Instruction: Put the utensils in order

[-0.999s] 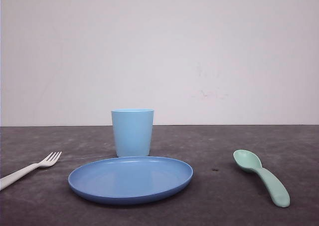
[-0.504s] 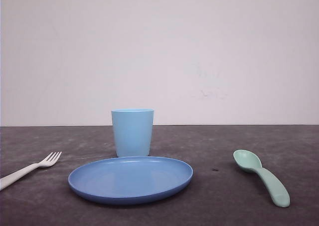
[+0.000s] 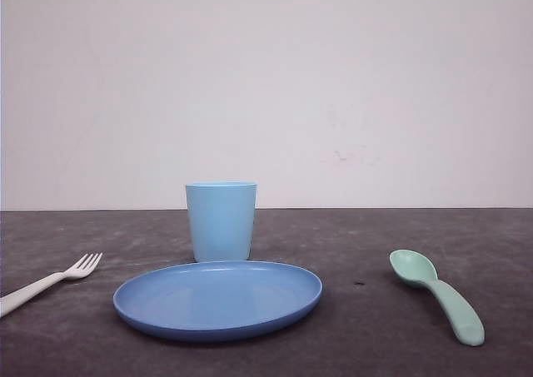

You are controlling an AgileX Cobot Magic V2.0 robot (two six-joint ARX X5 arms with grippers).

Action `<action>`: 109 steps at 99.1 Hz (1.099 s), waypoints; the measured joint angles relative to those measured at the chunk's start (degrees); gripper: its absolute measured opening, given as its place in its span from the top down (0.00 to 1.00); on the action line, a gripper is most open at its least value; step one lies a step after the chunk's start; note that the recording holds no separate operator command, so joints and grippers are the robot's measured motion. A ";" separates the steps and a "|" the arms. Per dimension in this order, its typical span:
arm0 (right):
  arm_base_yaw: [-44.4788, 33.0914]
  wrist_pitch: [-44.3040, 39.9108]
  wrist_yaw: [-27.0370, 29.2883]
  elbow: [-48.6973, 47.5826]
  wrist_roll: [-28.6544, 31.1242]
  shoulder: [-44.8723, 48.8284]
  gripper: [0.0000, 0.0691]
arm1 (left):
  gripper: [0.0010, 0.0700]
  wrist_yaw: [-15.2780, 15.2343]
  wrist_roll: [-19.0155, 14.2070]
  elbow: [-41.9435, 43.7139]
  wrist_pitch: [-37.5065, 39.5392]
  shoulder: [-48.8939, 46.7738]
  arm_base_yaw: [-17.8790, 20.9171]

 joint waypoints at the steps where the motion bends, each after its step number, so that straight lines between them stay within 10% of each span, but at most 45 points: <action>1: 0.00 0.07 -0.02 0.00 0.46 0.00 0.99 | 0.98 0.00 -0.42 0.00 0.09 0.00 0.00; 42: 0.00 -0.04 -4.63 11.65 11.65 5.09 0.99 | 0.98 1.07 -8.98 10.23 -0.70 5.64 0.00; 89: 2.23 -23.50 -4.66 46.14 -5.64 36.26 0.99 | 0.96 3.50 1.11 44.11 -18.16 34.51 -0.61; 109: 5.11 -26.67 -5.03 46.45 -7.74 39.76 0.50 | 0.54 9.16 3.17 44.70 -22.38 40.28 -2.93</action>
